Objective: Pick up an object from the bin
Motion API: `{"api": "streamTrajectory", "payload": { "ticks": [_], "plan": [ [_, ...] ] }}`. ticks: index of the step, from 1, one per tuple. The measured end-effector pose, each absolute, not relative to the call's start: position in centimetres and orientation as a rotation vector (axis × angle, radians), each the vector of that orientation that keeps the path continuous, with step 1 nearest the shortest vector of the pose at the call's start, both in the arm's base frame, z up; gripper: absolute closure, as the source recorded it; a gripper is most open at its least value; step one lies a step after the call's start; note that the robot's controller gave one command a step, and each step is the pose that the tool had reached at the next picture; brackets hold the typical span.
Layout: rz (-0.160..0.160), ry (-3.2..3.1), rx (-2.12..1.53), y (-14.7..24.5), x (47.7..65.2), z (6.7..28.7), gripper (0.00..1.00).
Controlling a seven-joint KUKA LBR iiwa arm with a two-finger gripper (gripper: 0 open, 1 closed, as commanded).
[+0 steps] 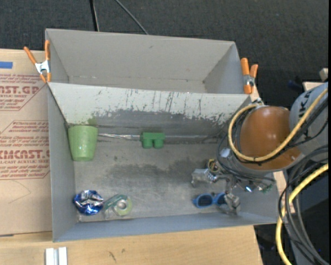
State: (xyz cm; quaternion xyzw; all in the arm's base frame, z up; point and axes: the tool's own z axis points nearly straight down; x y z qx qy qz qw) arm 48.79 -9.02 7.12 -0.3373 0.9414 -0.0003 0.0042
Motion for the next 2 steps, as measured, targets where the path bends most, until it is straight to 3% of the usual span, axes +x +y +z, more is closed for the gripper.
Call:
{"api": "streamTrajectory", "payload": {
  "ticks": [1,2],
  "plan": [
    [0.001,2.957,-1.054,-9.2,48.6,7.0,1.00],
    [-0.006,2.762,-1.479,-6.5,51.6,26.8,1.00]
  ]
}}
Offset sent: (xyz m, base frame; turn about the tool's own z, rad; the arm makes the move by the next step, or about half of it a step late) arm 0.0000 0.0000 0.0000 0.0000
